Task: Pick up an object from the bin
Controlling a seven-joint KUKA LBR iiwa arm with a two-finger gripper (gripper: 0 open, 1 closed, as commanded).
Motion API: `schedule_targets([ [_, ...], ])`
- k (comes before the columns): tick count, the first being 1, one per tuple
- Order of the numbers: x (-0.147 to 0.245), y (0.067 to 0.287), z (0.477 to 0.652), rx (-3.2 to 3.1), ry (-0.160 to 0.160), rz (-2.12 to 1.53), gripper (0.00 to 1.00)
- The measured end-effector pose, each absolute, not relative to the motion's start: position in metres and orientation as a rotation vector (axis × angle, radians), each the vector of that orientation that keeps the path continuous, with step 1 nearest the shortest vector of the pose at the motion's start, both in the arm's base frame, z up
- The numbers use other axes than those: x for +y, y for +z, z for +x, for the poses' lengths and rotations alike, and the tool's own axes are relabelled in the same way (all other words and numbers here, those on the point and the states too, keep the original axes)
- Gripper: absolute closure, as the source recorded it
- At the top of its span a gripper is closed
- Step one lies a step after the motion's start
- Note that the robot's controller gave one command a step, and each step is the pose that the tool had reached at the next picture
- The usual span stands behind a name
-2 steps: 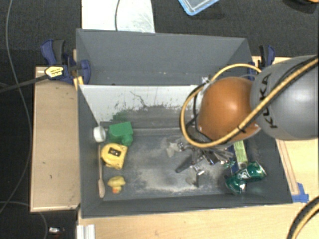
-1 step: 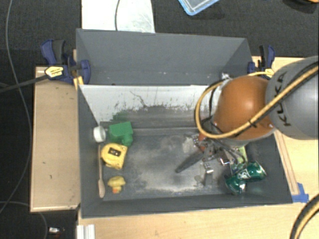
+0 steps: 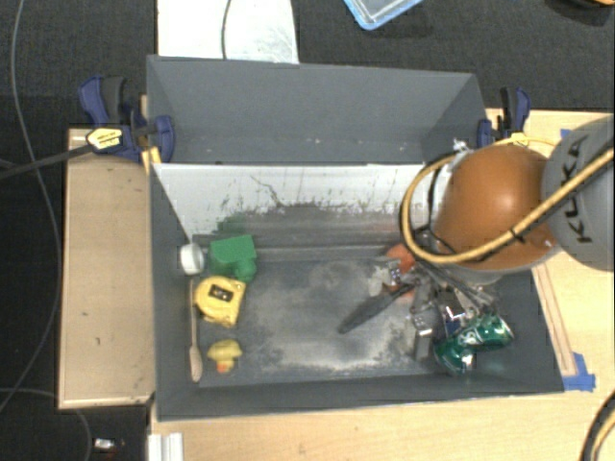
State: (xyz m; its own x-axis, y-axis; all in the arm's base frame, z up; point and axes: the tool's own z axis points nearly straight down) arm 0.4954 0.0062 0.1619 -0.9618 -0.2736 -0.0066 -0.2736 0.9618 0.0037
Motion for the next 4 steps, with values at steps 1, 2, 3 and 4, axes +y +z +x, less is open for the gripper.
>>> schedule_targets([
  [1, -0.019, 0.098, 0.555, 3.095, 0.001, -0.409, 0.00],
  [2, -0.013, 0.075, 0.566, 3.102, 0.000, -0.420, 0.00],
  [3, -0.049, 0.071, 0.539, 3.086, -0.001, -0.492, 1.00],
  [4, -0.049, 0.071, 0.539, 3.086, -0.001, -0.491, 1.00],
])
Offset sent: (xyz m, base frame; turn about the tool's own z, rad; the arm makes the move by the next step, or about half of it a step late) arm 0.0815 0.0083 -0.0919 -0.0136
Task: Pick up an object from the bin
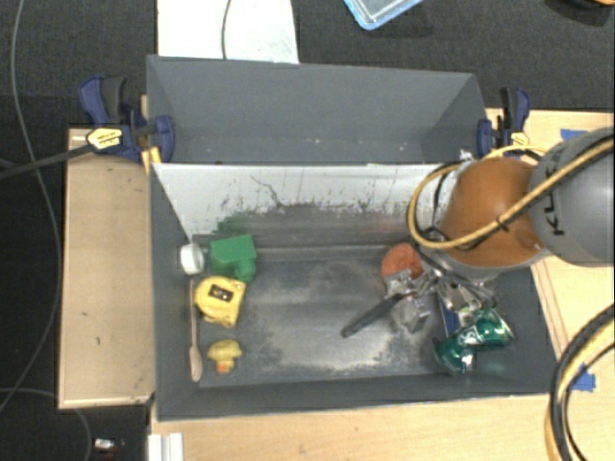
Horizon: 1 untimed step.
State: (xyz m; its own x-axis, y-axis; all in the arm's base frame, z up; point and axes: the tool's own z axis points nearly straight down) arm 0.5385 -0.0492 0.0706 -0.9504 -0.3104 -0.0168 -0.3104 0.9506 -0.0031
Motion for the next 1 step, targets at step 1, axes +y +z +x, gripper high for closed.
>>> schedule_targets([
  [1, -0.0454, 0.1315, 0.5348, 3.085, 0.002, -0.523, 1.00],
])
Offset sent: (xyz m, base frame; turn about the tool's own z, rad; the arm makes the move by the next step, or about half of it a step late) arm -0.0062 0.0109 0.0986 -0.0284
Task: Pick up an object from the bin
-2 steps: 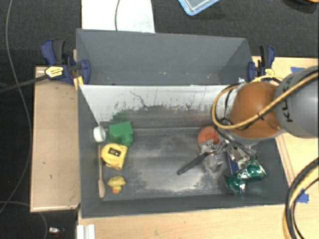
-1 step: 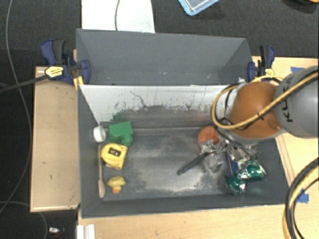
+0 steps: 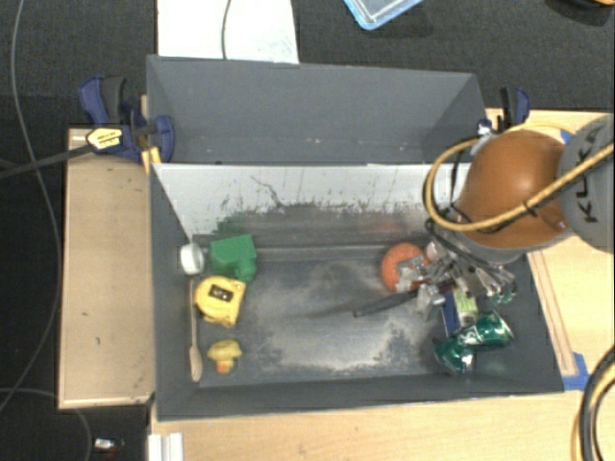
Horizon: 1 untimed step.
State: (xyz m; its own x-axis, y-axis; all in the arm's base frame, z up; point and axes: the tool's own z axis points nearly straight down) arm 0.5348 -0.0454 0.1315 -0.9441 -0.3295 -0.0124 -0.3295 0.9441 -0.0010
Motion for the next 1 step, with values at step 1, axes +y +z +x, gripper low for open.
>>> schedule_targets([
  [1, -0.0381, 0.1721, 0.5339, 3.080, 0.001, -0.536, 1.00],
])
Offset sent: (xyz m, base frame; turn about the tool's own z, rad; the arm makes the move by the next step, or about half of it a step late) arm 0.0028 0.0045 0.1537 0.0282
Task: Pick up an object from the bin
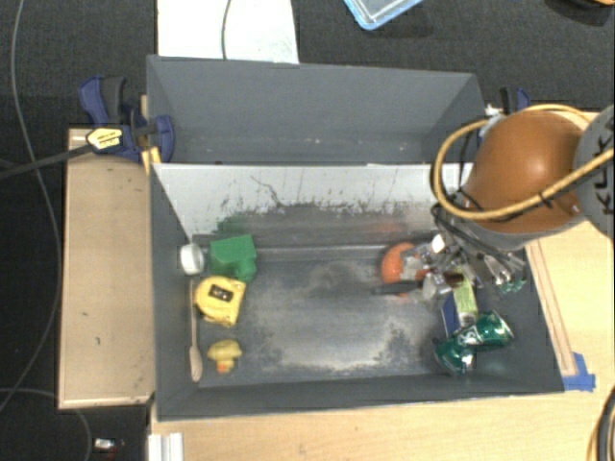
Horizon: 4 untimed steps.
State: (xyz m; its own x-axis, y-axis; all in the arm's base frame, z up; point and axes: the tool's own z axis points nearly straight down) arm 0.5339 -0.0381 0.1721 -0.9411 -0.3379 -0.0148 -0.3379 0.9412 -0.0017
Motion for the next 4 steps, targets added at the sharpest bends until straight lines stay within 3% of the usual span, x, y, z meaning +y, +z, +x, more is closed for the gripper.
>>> schedule_targets([
  [1, -0.039, 0.230, 0.535, 3.088, 0.003, -0.509, 1.00],
  [2, -0.033, 0.313, 0.538, 3.076, 0.005, -0.594, 1.00],
  [3, -0.033, 0.279, 0.527, 3.075, 0.000, -0.535, 1.00],
  [4, -0.033, 0.225, 0.522, 3.088, 0.005, -0.515, 1.00],
])
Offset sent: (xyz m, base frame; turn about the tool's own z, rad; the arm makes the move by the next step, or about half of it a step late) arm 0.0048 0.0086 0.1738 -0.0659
